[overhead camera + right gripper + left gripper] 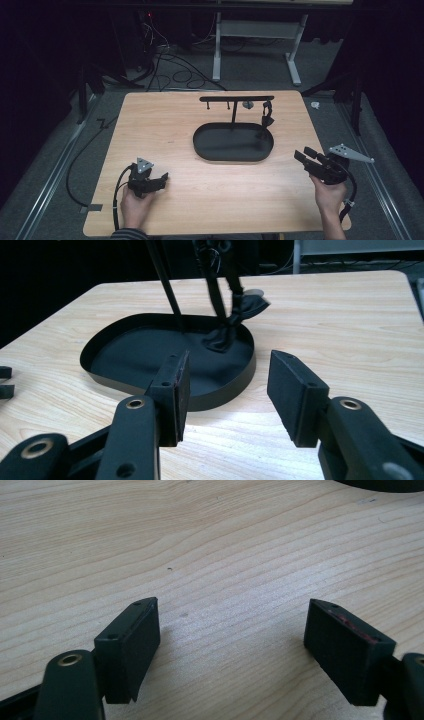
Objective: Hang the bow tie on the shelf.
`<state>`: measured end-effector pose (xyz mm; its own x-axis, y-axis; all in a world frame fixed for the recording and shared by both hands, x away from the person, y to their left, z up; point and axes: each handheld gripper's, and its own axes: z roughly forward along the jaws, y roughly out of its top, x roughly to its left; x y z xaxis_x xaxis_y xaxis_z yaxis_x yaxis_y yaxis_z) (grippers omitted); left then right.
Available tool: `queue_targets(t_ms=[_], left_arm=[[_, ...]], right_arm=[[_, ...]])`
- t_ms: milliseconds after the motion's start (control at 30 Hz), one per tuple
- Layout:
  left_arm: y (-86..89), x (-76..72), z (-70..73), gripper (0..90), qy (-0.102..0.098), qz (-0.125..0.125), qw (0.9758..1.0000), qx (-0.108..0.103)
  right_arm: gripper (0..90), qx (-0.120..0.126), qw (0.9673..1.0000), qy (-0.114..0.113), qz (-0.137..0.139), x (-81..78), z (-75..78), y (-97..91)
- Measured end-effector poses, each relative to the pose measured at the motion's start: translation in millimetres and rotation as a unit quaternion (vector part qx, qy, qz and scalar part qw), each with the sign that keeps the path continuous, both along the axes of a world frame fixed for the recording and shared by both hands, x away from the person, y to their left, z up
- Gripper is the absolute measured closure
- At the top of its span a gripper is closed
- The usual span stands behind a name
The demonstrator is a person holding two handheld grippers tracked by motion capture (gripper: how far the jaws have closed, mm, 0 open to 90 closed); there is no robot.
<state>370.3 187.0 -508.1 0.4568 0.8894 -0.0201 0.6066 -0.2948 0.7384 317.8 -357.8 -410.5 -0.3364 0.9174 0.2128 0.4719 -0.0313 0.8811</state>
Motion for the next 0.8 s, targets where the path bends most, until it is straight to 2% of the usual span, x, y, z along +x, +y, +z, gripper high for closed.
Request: queue_targets(t_ms=[467, 800], left_arm=[[0.0, 0.1, 0.0, 23.0, 0.000, 0.000, 1.0000, 0.000], [0.0, 0.0, 0.0, 23.0, 0.000, 0.001, 1.0000, 0.000]], right_arm=[[53.3, 0.018, 0.9996, 0.012, 0.018, 3.7, -14.3, 14.3], [53.3, 0.016, 0.9991, 0.024, 0.032, 6.8, -25.5, 24.7]])
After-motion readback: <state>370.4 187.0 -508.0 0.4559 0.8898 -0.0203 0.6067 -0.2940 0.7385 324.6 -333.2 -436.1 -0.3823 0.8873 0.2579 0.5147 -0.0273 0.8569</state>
